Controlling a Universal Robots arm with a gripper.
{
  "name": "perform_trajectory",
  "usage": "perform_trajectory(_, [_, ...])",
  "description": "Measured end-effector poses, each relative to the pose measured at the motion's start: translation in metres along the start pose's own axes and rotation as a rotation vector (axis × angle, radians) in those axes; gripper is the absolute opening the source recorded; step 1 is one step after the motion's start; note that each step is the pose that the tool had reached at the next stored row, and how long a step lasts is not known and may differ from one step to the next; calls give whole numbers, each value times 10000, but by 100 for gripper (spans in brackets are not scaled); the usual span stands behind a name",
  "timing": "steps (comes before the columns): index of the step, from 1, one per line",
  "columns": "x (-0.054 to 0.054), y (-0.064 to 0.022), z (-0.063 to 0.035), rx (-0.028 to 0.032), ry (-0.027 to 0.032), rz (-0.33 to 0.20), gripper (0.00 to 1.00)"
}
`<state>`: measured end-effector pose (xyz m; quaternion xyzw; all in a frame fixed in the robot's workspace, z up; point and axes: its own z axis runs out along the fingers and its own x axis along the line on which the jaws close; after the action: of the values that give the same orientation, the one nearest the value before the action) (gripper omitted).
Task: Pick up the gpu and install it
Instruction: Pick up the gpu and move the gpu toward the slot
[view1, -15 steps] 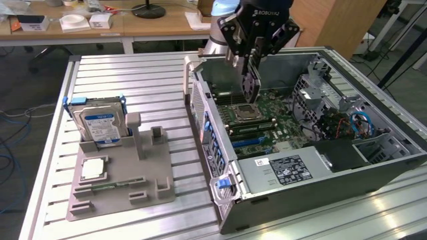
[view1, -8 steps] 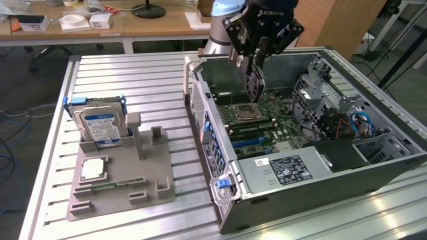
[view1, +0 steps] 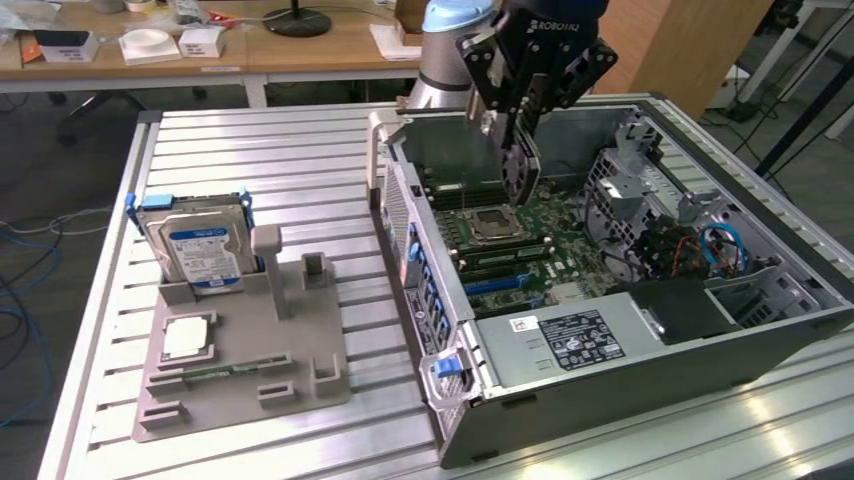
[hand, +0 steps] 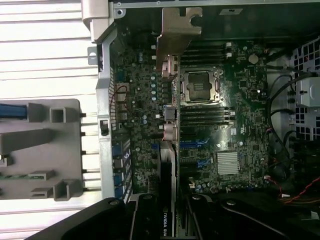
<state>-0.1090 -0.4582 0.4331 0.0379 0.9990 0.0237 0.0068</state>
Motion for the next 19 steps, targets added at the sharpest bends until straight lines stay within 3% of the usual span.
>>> perform_trajectory(19, [-231, 17, 6, -1, 0, 0, 26])
